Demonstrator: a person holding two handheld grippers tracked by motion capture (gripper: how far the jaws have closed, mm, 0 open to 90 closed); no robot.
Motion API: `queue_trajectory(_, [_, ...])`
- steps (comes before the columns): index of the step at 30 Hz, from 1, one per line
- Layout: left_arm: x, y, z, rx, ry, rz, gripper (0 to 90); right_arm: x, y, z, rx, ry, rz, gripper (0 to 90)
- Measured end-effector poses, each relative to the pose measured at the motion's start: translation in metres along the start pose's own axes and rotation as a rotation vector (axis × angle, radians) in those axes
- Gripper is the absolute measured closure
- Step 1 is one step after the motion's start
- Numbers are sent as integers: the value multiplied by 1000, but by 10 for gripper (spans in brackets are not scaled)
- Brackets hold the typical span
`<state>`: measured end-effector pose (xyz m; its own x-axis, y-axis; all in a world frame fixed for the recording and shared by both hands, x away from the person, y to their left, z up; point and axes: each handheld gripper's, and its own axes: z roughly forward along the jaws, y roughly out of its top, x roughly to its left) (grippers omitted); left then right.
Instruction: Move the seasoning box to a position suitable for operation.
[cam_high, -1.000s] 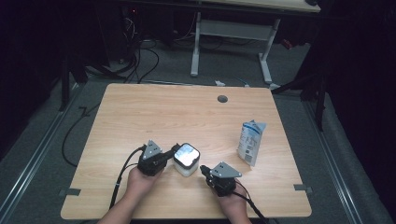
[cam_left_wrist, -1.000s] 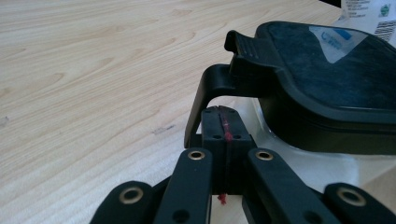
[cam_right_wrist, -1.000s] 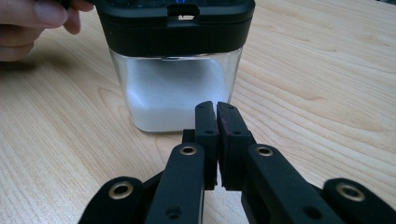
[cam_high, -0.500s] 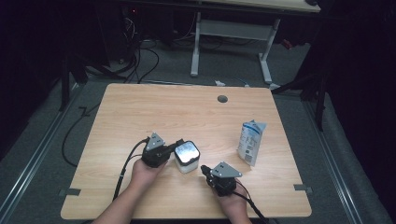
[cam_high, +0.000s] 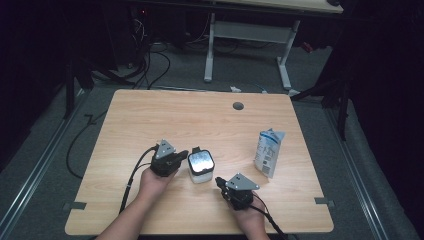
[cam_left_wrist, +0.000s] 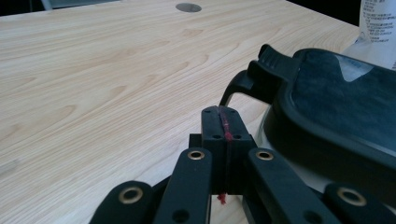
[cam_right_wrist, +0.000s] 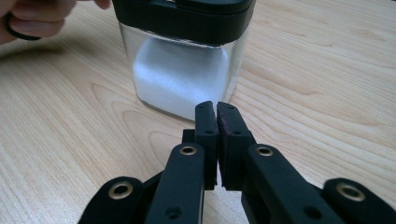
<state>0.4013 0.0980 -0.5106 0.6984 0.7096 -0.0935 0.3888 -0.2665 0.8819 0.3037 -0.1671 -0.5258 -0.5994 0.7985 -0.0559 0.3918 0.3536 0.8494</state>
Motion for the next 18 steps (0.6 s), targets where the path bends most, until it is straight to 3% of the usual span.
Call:
queue_trajectory(4, [4, -8, -21, 2, 37, 14, 838, -1, 0, 0, -2, -4, 7, 877])
queue_trajectory(8, [7, -19, -50, 11, 113, 18, 737, -4, 2, 0, -7, -14, 21, 878])
queue_trajectory(11, [11, -38, -72, -20, 171, -2, 642, -6, 5, 2, -10, -20, 33, 878])
queue_trajectory(13, [15, -49, -79, -13, 197, -14, 596, -8, 7, 3, -12, -27, 37, 878])
queue_trajectory(15, [23, -53, -86, 2, 205, -34, 568, -10, 10, 4, -14, -36, 48, 878])
queue_trajectory(18, [31, -53, -91, -20, 207, -55, 528, -15, 14, 7, -20, -53, 59, 878])
